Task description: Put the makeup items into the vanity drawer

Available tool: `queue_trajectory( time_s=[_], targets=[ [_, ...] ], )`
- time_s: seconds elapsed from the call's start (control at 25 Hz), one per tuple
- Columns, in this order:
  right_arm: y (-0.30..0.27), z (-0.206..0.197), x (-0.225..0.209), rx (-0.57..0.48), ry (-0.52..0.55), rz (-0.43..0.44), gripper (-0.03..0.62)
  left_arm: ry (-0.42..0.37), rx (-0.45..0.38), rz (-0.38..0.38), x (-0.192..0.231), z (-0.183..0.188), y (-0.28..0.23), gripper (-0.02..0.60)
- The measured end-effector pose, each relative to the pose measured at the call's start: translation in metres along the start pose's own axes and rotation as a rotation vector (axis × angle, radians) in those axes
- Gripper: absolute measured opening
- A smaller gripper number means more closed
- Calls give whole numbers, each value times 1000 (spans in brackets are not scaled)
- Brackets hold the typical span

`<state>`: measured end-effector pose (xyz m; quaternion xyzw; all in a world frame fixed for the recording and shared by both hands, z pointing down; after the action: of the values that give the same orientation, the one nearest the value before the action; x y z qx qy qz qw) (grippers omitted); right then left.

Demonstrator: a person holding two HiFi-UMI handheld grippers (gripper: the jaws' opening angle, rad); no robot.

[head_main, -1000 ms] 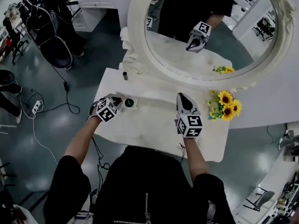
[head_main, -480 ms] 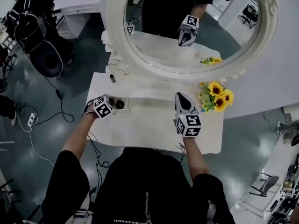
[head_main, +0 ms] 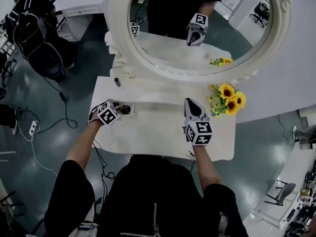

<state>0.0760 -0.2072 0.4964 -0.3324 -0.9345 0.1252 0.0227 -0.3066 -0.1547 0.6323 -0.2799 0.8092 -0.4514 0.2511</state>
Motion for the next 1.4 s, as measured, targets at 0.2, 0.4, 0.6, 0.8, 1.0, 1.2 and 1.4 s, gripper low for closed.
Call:
queue_trajectory(
  time_s=[0.2, 0.4, 0.6, 0.8, 1.0, 1.2, 1.4],
  targets=[
    [4, -2, 3, 0, -5, 2, 5, 152, -139, 37, -1, -1, 16, 48],
    [5, 1, 6, -17, -11, 4, 5, 318, -317, 65, -8, 5, 35, 31],
    [7, 8, 9, -42, -9, 4, 5, 436, -485, 165, -18, 10, 59, 26],
    [8, 5, 12, -35, -6, 4, 5, 444, -553, 181, -29, 22, 68, 25],
    [16, 4, 13, -44, -19, -16, 5, 409, -579, 132, -36, 42, 66, 25],
    [40, -3, 1, -50, -44, -94, 5, 325, -604, 48, -46, 82, 55, 23],
    [83, -18, -19, -54, -84, -227, 5, 225, -638, -60, -63, 133, 35, 23]
  ],
)
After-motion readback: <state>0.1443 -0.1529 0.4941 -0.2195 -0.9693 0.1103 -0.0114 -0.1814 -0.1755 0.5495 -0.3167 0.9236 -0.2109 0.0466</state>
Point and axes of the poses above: the fingertips, and each gripper's own axes: y backward along the fingers, x to its left, z out of its top, the point moved 10 cm from there along y, backward along the fingers, and after that the axes turned 3 degrees about -x, right-handed, at the moved point
